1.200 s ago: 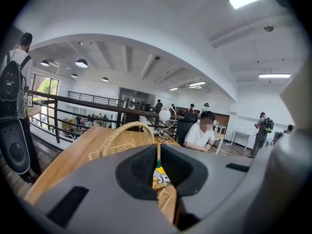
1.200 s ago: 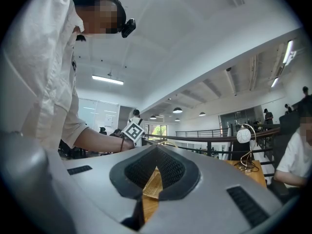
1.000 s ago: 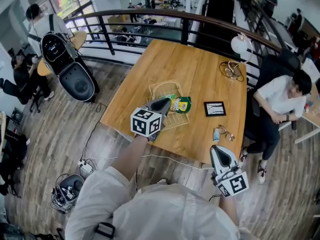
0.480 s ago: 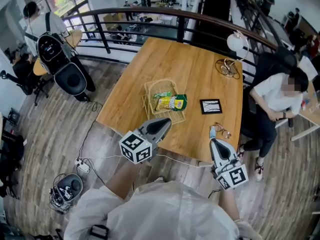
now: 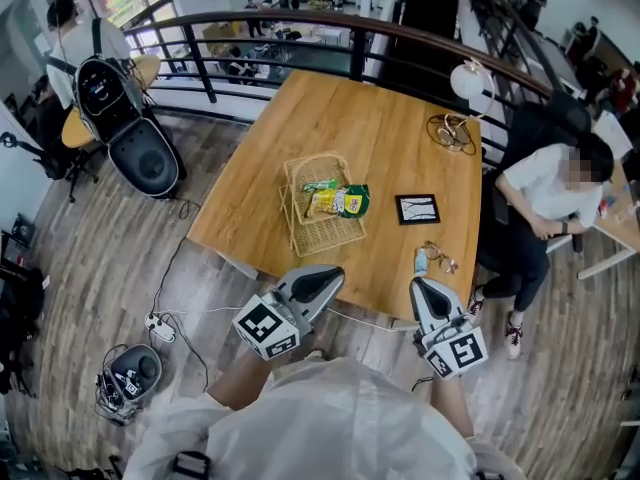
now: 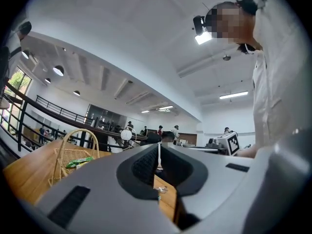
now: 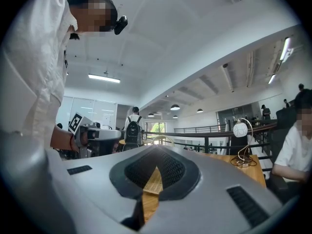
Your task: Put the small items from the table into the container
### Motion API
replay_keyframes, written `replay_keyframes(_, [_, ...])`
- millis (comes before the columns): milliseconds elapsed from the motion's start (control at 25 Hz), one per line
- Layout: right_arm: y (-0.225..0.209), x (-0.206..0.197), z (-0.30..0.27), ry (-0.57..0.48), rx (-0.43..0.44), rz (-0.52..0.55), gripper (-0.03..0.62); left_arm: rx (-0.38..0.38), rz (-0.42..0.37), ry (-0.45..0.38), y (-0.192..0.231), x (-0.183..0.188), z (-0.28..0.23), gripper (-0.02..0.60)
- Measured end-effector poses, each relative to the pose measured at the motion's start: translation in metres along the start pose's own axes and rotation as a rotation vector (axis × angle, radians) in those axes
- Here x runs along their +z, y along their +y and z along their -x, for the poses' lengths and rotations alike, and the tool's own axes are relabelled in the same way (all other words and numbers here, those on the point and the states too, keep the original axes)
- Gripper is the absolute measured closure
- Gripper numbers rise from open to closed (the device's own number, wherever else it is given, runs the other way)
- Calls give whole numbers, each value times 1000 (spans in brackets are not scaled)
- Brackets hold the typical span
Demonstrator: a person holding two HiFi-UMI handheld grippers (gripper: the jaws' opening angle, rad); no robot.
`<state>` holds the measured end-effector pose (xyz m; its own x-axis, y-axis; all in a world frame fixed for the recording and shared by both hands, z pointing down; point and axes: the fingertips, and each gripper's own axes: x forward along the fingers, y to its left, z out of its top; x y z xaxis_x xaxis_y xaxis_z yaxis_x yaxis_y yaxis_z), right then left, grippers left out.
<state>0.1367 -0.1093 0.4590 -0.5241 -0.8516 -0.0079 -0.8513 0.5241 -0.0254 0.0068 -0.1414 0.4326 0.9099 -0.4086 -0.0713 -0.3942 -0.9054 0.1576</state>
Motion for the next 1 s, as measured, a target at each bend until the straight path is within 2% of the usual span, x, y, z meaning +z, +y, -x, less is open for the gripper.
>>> replay_keyframes(240, [-21, -15, 1, 44, -37, -26, 579, 3, 11, -7, -6, -4, 4, 568])
replay_keyframes(720, [-101, -86, -7, 232, -120, -94, 569, 5, 8, -14, 0, -8, 20, 568])
replay_keyframes(800, [-111, -101, -9, 269, -123, -118, 529, 7, 9, -17, 0, -7, 22, 568])
replay_keyframes(1000, [-134, -141, -18, 382, -160, -173, 376, 21, 6, -17, 6, -7, 29, 568])
